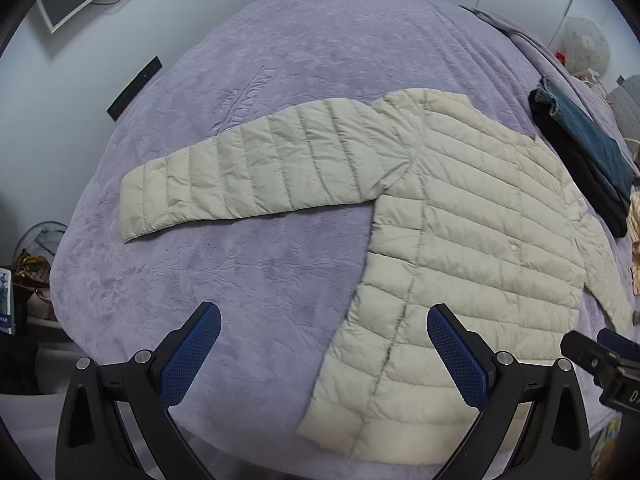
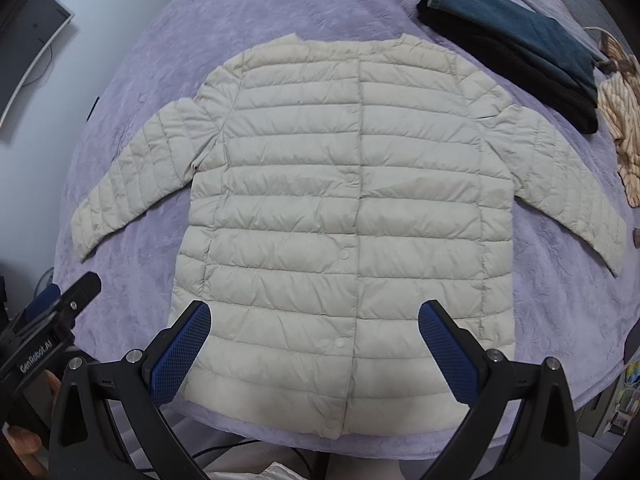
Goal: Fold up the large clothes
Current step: 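Grasp the jacket sleeve with the left tool and fold it across the body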
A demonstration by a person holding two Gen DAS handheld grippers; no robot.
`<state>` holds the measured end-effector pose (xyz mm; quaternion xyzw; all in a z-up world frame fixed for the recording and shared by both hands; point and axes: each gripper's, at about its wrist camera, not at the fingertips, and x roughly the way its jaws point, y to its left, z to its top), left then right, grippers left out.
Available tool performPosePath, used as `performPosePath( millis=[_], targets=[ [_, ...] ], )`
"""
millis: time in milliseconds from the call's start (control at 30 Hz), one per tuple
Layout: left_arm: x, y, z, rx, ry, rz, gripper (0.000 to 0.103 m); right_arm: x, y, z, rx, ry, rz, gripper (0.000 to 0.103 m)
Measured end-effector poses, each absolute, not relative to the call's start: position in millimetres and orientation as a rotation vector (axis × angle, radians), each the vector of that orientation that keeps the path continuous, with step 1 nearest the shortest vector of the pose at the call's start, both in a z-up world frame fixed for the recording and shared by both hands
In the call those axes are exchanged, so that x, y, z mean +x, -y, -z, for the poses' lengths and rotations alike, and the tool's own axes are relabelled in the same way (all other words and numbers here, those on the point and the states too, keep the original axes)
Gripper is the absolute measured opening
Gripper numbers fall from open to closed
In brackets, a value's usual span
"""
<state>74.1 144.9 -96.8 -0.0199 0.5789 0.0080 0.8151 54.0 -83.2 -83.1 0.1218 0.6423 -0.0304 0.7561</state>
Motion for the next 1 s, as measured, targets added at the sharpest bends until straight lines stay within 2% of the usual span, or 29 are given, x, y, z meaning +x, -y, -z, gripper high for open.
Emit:
performPosePath(
  millis=[200, 400, 433, 467, 500, 567, 600, 800, 933, 967, 1000],
  targets=[
    [113.4, -208.9, 146.5, -0.202, -1.248, -0.084, 0.103, 93.6, 46.2, 120.9, 0.177, -1.432, 0.047, 0.103],
    [147.9, -252.6, 184.1, -0.305, -1.211, -0.137, 0.103, 144.7, 19.7, 142.1, 0.196, -1.336, -0.006, 0.102],
    [151.7, -259.4, 188.7, -0.34, -1.202, -0.135, 0.103, 153.4, 15.8, 144.5, 0.208, -1.316, -0.018, 0.098],
    [155.0, -266.2, 193.6, -0.38, -1.192, -0.129, 0.103, 161.8, 12.0, 146.8, 0.218, -1.299, -0.025, 0.083],
    [157.6, -272.0, 198.7, -0.418, -1.183, -0.122, 0.103, 171.4, 9.6, 150.6, 0.231, -1.289, -0.037, 0.073],
    [162.8, -281.9, 209.8, -0.487, -1.179, -0.115, 0.103, 191.1, 7.1, 161.9, 0.269, -1.284, -0.067, 0.038],
    [163.9, -285.7, 214.4, -0.518, -1.175, -0.108, 0.103, 200.5, 4.5, 167.7, 0.286, -1.283, -0.079, 0.035],
    [176.7, -301.5, 242.9, -0.678, -1.134, -0.102, 0.103, 250.0, -12.0, 195.2, 0.249, -1.197, -0.174, 0.035],
    [186.1, -312.8, 254.9, -0.755, -1.081, -0.168, 0.103, 270.5, -18.9, 221.8, 0.258, -1.228, -0.188, 0.035],
    [187.4, -316.6, 255.1, -0.767, -1.063, -0.192, 0.1, 272.7, -18.5, 227.7, 0.272, -1.235, -0.187, 0.035],
    [187.9, -317.5, 255.4, -0.765, -1.052, -0.223, 0.078, 273.9, -17.4, 232.0, 0.286, -1.239, -0.185, 0.035]
  ],
)
